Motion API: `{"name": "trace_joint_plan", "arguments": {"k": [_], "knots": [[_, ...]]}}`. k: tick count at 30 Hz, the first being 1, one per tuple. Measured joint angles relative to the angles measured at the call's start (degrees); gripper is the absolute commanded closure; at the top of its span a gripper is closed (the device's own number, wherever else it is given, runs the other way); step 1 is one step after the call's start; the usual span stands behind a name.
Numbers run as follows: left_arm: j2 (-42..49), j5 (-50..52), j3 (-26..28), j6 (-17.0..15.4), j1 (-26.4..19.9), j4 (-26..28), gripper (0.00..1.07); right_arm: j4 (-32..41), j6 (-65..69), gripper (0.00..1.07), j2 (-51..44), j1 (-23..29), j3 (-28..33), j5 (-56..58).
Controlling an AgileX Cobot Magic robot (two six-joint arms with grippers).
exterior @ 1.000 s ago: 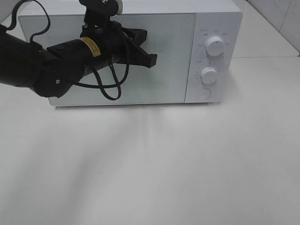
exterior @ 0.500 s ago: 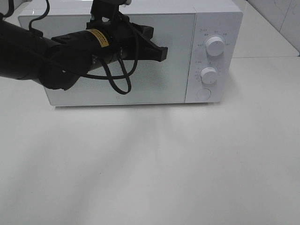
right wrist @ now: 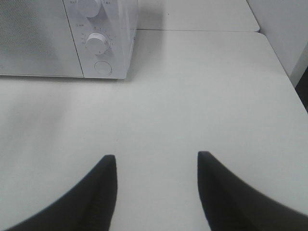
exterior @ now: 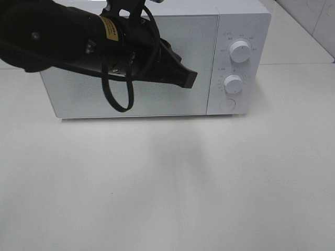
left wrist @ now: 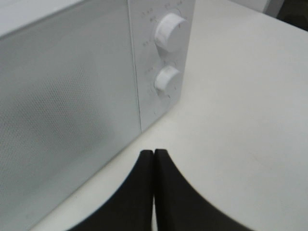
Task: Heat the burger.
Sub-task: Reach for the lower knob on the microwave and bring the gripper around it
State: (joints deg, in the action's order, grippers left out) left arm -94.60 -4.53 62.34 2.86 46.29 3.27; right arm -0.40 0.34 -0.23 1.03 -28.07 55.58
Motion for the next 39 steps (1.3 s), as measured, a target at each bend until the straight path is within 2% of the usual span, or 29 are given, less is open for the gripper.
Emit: {"name": "trace_joint_plan", "arguments": {"k": [1, 4, 6, 7, 8, 9, 10, 11, 12, 13, 14, 15, 16, 17, 20, 24, 26, 28, 31, 33, 35, 36, 38, 39], "knots": [[1.83, -5.21, 0.00, 0.00, 0.57, 0.17, 1.07, 0.00, 0.00, 0.54, 0.00, 0.00, 0.00, 0.00], [2.46, -7.16, 0.00, -0.06, 0.74, 0.23, 1.07, 0.00, 0.00, 0.54, 0.00, 0.00, 0.00, 0.00], [5.16, -15.53, 0.00, -1.49, 0.92, 1.20, 1.07, 0.00, 0.00, 0.54, 0.00, 0.00, 0.00, 0.00], [5.16, -15.53, 0.00, -1.49, 0.92, 1.20, 1.07, 0.00, 0.00, 0.54, 0.00, 0.00, 0.00, 0.00], [5.73, -17.70, 0.06, -2.23, 0.92, 1.32, 1.02, 0.00, 0.00, 0.54, 0.00, 0.00, 0.00, 0.00], [6.76, -21.43, 0.17, -3.38, 0.92, 1.38, 0.88, 0.00, 0.00, 0.54, 0.00, 0.00, 0.00, 0.00], [6.76, -21.43, 0.17, -3.38, 0.92, 1.38, 0.88, 0.00, 0.00, 0.54, 0.00, 0.00, 0.00, 0.00], [7.33, -23.15, 0.17, -3.95, 0.92, 1.38, 0.76, 0.00, 0.00, 0.54, 0.00, 0.00, 0.00, 0.00], [8.31, -25.90, 0.29, -4.87, 0.92, 1.38, 0.45, 0.00, 0.00, 0.54, 0.00, 0.00, 0.00, 0.00], [8.31, -25.90, 0.29, -4.87, 0.92, 1.38, 0.45, 0.00, 0.00, 0.54, 0.00, 0.00, 0.00, 0.00], [9.22, -28.19, 0.29, -6.42, 0.92, 1.38, 0.26, 0.00, 0.00, 0.54, 0.00, 0.00, 0.00, 0.00], [9.22, -28.19, 0.29, -6.42, 0.92, 1.38, 0.26, 0.00, 0.00, 0.54, 0.00, 0.00, 0.00, 0.00], [9.51, -29.51, 0.29, -7.56, 0.92, 1.15, 0.05, 0.00, 0.00, 0.54, 0.00, 0.00, 0.00, 0.00], [10.20, -31.86, 0.29, -9.80, 0.92, 0.17, 0.05, 0.00, 0.00, 0.54, 0.00, 0.00, 0.00, 0.00], [11.52, -34.55, 0.29, -11.40, 0.40, -0.69, 0.05, 0.00, 0.00, 0.54, 0.00, 0.00, 0.00, 0.00], [13.52, -36.84, 0.29, -11.97, -1.60, -0.92, 0.05, 0.00, 0.00, 0.54, 0.00, 0.00, 0.00, 0.00], [15.64, -40.22, 0.29, -12.26, -4.98, -1.09, 0.05, 0.00, 0.00, 0.54, 0.00, 0.00, 0.00, 0.00], [16.16, -41.31, 0.29, -12.32, -6.30, -1.20, 0.05, 0.00, 0.00, 0.54, 0.00, 0.00, 0.00, 0.00], [19.37, -46.18, 0.29, -11.86, -10.89, -1.49, 0.05, 0.00, 0.00, 0.54, 0.00, 0.00, 0.00, 0.00], [20.17, -47.27, 0.29, -11.29, -11.75, -1.49, 0.05, 0.00, 0.00, 0.54, 0.00, 0.00, 0.00, 0.00], [23.15, -49.85, 0.29, -9.57, -15.47, -1.49, 0.05, 0.00, 0.00, 0.54, 0.00, 0.00, 0.00, 0.00], [23.15, -49.85, 0.29, -9.57, -15.47, -1.49, 0.05, 0.00, 0.00, 0.54, 0.00, 0.00, 0.00, 0.00], [25.44, -52.08, 0.29, -7.16, -20.05, -1.49, 0.05, 0.00, 0.00, 0.54, 0.00, 0.00, 0.00, 0.00], [25.44, -52.08, 0.29, -7.16, -20.05, -1.49, 0.05, 0.00, 0.00, 0.54, 0.00, 0.00, 0.00, 0.00]]}}
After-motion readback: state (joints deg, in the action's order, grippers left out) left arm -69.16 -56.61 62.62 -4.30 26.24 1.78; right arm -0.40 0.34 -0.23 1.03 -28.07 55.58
